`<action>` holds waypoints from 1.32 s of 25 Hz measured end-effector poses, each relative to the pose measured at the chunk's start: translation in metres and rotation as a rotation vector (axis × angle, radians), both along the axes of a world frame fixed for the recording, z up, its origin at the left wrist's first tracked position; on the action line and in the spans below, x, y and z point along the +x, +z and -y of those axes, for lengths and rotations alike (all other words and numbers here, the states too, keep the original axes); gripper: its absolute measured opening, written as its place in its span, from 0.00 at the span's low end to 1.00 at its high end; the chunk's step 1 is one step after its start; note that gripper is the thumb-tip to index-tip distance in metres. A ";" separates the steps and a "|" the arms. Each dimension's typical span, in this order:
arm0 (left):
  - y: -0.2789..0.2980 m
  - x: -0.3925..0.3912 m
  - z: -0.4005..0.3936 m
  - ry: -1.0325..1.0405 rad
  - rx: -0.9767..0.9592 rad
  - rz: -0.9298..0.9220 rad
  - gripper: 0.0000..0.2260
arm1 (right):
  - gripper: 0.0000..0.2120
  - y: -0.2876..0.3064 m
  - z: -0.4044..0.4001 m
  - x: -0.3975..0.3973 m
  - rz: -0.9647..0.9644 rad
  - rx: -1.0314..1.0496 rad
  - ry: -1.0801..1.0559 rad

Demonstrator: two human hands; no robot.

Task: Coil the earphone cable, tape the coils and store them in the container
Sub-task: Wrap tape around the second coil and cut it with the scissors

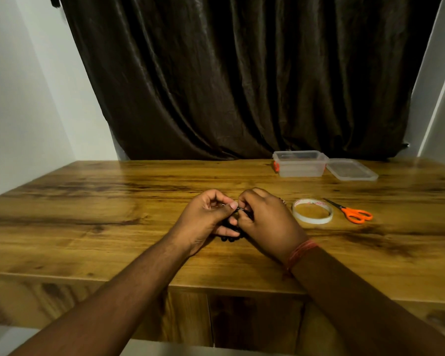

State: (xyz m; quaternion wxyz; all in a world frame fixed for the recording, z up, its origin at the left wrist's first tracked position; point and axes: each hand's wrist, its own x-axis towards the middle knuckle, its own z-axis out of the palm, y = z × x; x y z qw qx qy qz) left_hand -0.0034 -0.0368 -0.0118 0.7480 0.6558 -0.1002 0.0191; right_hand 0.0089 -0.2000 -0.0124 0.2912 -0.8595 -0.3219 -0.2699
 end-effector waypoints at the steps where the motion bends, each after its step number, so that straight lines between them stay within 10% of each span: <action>1: 0.000 0.000 0.000 -0.006 -0.011 0.002 0.04 | 0.04 0.000 0.000 0.000 -0.006 0.012 0.005; 11: -0.001 0.008 -0.008 0.077 -0.088 0.046 0.04 | 0.10 -0.001 0.007 0.011 -0.592 0.517 0.242; 21: -0.005 0.002 -0.002 0.104 0.223 0.182 0.05 | 0.09 0.000 0.008 0.010 -0.483 0.504 0.166; 33: 0.002 0.003 -0.007 0.031 0.029 0.105 0.08 | 0.06 0.006 0.006 0.009 -0.742 0.901 0.401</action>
